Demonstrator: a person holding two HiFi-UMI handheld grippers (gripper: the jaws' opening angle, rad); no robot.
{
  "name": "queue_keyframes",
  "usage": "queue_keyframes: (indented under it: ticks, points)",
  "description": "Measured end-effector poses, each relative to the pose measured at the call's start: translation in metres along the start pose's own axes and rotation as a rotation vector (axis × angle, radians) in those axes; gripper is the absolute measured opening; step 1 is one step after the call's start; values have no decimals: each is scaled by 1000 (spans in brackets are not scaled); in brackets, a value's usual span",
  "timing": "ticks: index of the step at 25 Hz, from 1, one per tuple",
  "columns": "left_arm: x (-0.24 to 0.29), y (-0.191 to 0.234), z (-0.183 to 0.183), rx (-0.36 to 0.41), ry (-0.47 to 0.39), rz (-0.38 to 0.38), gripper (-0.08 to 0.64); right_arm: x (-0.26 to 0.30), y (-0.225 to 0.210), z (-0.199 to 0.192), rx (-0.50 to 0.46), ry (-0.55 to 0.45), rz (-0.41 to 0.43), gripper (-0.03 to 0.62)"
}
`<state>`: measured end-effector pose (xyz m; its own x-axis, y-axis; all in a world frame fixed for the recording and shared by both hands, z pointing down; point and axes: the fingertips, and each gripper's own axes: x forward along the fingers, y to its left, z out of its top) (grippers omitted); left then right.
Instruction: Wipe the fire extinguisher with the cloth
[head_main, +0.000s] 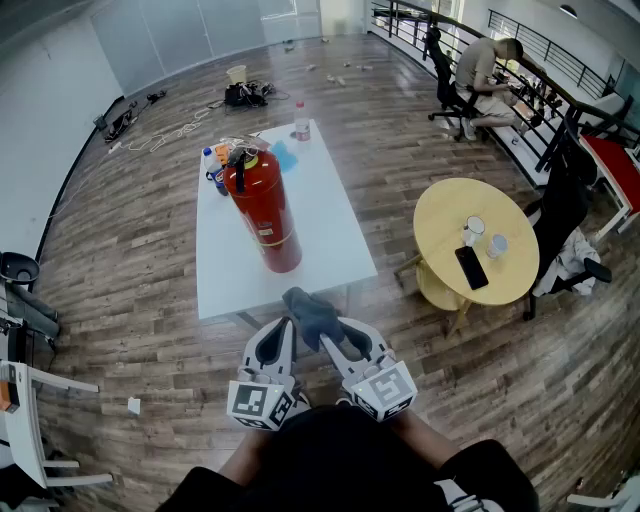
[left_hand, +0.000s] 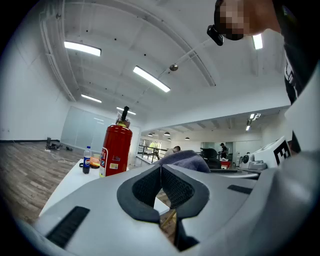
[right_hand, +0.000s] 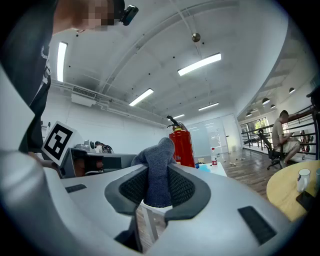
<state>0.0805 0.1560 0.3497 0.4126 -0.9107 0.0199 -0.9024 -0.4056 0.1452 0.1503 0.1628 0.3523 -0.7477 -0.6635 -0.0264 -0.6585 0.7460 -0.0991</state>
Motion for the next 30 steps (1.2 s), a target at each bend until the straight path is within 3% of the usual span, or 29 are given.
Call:
queue_keyframes:
  ticks: [10,18,23,30]
  points:
    - [13,17,18,29,-14,18,26,23,-5,2,7,4,30,103]
    - [14,24,4,9,-6,40,26,26,-9,0,33,0,51,103]
    - [10,29,-13,9,23,60,26,26,-16,-7,100,-21,81,103]
    - [16,70,-17,5,61,100,26,59,-23,-30,156,40,103,103]
